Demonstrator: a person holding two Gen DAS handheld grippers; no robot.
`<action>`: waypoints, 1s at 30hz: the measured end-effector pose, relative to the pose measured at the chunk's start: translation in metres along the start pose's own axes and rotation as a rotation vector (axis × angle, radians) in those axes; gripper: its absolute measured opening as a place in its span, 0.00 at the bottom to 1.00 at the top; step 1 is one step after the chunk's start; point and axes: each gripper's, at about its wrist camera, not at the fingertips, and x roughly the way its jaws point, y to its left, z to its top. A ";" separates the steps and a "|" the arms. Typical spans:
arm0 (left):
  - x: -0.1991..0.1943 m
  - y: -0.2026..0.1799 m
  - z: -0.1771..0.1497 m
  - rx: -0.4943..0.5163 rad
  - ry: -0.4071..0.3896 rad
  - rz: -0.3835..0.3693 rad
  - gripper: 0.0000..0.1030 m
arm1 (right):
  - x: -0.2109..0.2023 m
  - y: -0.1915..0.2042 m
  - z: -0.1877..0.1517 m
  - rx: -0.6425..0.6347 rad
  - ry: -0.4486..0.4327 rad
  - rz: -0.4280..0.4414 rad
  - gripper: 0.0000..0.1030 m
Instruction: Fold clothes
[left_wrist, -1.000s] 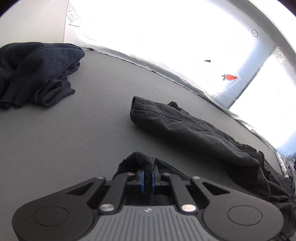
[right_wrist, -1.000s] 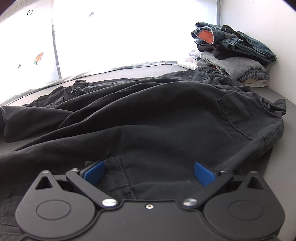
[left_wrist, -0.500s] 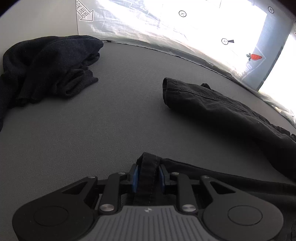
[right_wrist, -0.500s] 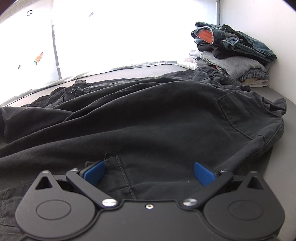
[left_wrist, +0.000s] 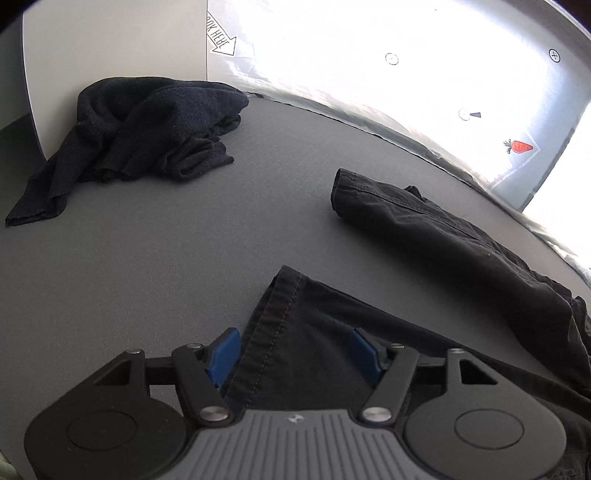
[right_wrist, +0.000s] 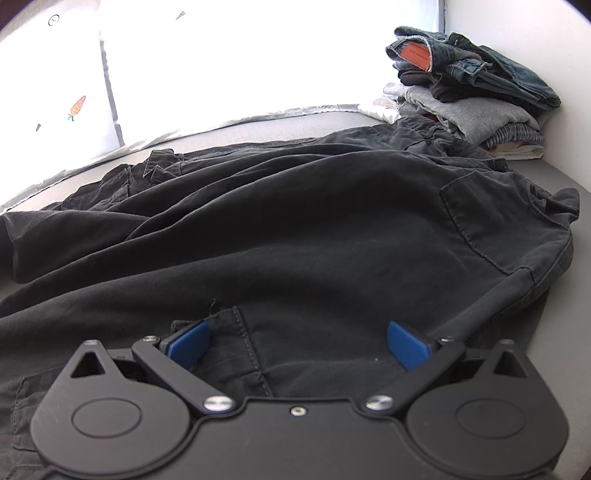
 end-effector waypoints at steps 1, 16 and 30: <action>0.000 -0.003 -0.003 0.004 0.003 0.003 0.68 | 0.000 -0.001 0.005 0.014 0.034 0.014 1.00; 0.003 -0.008 0.009 -0.194 -0.021 -0.020 0.74 | 0.036 -0.003 0.064 0.083 -0.123 0.021 1.00; 0.077 -0.068 0.074 -0.263 0.093 -0.201 0.72 | 0.102 0.014 0.082 0.108 -0.113 -0.176 1.00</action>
